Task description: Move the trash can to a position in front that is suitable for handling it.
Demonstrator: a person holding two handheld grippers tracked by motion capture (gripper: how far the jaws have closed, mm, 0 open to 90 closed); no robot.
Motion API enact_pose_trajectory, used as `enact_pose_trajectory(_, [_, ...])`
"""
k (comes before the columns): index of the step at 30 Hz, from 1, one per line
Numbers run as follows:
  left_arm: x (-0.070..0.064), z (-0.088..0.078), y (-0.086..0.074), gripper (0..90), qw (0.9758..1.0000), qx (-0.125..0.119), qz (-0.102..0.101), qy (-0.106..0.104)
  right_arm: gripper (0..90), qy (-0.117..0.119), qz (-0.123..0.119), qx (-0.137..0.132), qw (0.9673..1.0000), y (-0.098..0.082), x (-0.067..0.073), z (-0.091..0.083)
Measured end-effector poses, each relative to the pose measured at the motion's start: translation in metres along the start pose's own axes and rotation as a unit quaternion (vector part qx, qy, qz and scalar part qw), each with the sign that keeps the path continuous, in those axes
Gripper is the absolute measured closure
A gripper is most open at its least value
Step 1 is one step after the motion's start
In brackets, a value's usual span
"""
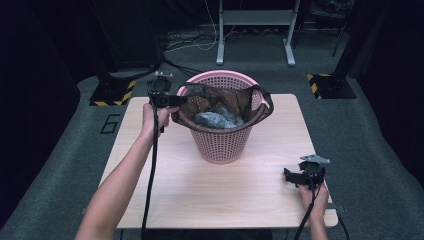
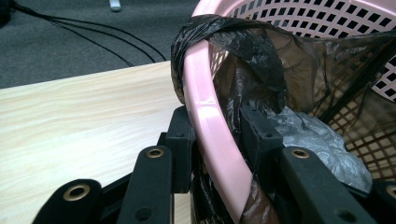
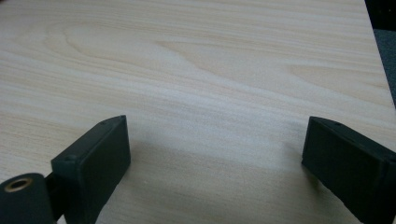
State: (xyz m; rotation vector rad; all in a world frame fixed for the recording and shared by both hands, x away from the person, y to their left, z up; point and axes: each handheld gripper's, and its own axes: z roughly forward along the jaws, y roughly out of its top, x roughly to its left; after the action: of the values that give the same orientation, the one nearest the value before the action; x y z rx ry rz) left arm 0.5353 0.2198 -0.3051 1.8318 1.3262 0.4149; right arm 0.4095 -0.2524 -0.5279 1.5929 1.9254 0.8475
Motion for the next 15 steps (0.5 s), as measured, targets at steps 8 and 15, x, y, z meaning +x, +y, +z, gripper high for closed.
enact_pose_trajectory(8, [0.016, -0.015, -0.01, 67.4, 0.9999, -0.006, -0.007, 0.004, 7.1, -0.001, 0.0, 0.0, 1.0, 0.0, 0.0, 0.0])
enact_pose_trajectory(15, [0.022, -0.022, -0.013, 41.8, 0.9998, -0.019, 0.001, -0.006, 7.1, -0.001, 0.0, 0.0, 1.0, 0.0, 0.0, 0.0])
